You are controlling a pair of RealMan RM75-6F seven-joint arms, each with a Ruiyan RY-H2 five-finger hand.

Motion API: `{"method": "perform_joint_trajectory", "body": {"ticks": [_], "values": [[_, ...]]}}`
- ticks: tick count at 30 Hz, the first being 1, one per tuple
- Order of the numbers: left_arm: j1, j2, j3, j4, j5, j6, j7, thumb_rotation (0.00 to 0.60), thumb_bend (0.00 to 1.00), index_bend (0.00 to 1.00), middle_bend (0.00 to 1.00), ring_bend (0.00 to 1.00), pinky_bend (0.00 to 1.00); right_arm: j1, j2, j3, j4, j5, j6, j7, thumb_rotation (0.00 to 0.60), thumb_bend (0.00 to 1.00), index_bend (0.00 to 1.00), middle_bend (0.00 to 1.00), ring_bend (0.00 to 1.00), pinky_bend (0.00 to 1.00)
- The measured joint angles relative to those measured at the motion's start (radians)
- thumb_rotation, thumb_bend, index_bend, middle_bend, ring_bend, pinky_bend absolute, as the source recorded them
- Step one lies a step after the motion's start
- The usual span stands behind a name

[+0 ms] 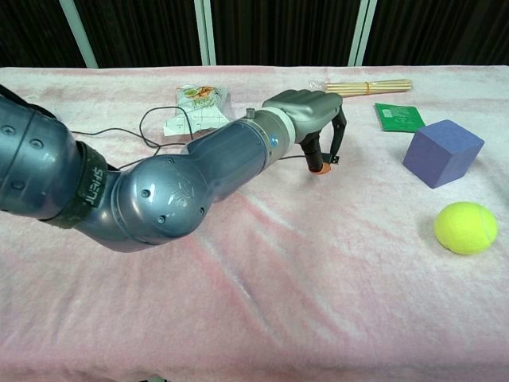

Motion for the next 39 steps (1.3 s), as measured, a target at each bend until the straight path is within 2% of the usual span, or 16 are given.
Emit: {"method": "perform_joint_trajectory", "body": {"ticks": [9, 18, 24, 33, 39], "values": [[0.066, 0.167, 0.03, -0.205, -0.016, 0.041, 0.071, 0.6, 0.33, 0.56, 0.21, 0.0, 0.0, 0.002, -0.006, 0.0, 0.003, 0.003, -0.008, -0.013, 0.6, 0.16, 0.0, 0.06, 0.22, 0.21], [0.177, 0.432, 0.081, -0.452, 0.005, 0.042, 0.035, 0.6, 0.33, 0.55, 0.21, 0.0, 0.0, -0.001, -0.008, 0.004, 0.0, 0.005, -0.001, -0.028, 0.6, 0.16, 0.0, 0.06, 0.22, 0.21], [0.259, 0.598, 0.127, -0.563, 0.093, 0.008, -0.107, 0.6, 0.34, 0.55, 0.21, 0.0, 0.0, 0.0, -0.011, 0.005, -0.002, 0.009, -0.005, -0.041, 0.6, 0.16, 0.0, 0.06, 0.22, 0.21], [0.344, 0.739, 0.163, -0.69, 0.289, -0.035, -0.374, 0.6, 0.37, 0.55, 0.21, 0.0, 0.0, 0.0, -0.016, 0.008, -0.001, 0.013, -0.005, -0.054, 0.6, 0.16, 0.0, 0.06, 0.22, 0.21], [0.391, 0.857, 0.205, -0.801, 0.465, -0.053, -0.518, 0.6, 0.37, 0.56, 0.21, 0.0, 0.0, -0.001, -0.015, 0.011, -0.002, 0.016, -0.001, -0.057, 0.6, 0.16, 0.0, 0.06, 0.22, 0.21]]}}
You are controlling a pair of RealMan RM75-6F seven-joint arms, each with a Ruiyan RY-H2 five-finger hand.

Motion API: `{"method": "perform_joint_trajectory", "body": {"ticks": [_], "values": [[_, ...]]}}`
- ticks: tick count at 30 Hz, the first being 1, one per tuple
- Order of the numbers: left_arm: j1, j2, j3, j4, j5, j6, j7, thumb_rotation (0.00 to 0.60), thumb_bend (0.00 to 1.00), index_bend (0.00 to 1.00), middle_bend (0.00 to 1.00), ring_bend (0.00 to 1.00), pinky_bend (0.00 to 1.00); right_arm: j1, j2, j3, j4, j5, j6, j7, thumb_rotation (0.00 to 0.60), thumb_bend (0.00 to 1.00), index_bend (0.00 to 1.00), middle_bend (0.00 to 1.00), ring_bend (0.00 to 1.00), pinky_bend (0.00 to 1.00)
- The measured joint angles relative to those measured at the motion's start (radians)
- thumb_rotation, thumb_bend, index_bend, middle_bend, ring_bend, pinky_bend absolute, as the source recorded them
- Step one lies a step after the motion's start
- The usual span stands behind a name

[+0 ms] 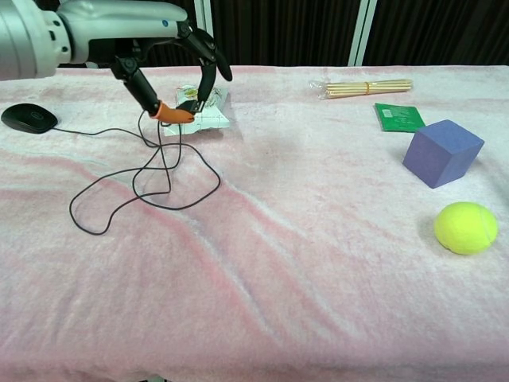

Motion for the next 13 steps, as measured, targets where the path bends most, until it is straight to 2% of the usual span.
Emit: {"method": "perform_joint_trajectory", "body": {"ticks": [7, 13], "values": [[0.063, 0.121, 0.068, -0.102, 0.198, 0.053, -0.133, 0.6, 0.37, 0.56, 0.22, 0.0, 0.0, -0.005, 0.006, 0.005, -0.003, 0.003, 0.008, 0.006, 0.6, 0.16, 0.0, 0.06, 0.22, 0.21], [0.089, 0.152, 0.111, -0.159, 0.285, 0.095, -0.264, 0.6, 0.37, 0.56, 0.22, 0.0, 0.0, -0.005, 0.009, 0.005, -0.006, 0.0, 0.01, 0.009, 0.6, 0.16, 0.0, 0.06, 0.22, 0.21]]}}
